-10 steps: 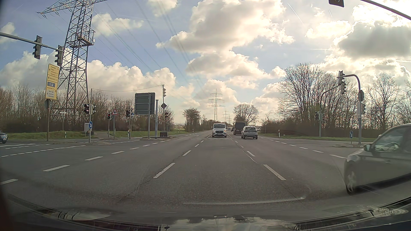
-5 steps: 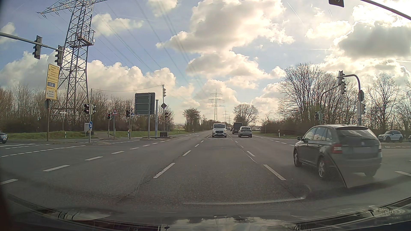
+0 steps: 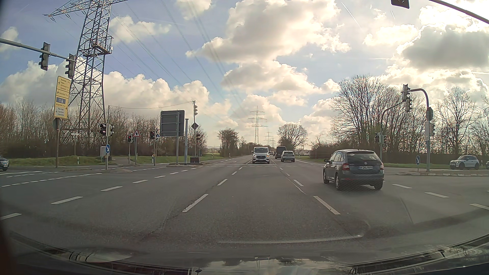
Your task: Follow the waypoints while adhering to traffic rules and regulations
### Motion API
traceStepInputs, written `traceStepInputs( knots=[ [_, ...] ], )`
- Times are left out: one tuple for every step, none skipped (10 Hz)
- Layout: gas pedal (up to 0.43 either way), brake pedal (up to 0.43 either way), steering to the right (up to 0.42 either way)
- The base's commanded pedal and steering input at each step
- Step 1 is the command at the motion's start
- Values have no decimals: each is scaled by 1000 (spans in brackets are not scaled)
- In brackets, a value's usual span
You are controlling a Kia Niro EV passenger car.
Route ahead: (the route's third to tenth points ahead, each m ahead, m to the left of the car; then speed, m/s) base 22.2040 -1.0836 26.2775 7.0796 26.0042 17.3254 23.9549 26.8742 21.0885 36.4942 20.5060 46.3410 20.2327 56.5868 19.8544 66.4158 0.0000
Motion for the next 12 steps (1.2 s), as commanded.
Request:
traceStepInputs(
  knots=[
    [0,280,-1],
    [0,280,-1],
    [0,280,-1],
    [0,280,-1],
    [0,280,-1],
    [0,280,-1],
    [0,280,-1],
    [0,280,-1],
    [0,280,-1],
    [0,280,-1],
    [0,280,-1],
    [0,287,-1]
  ],
)
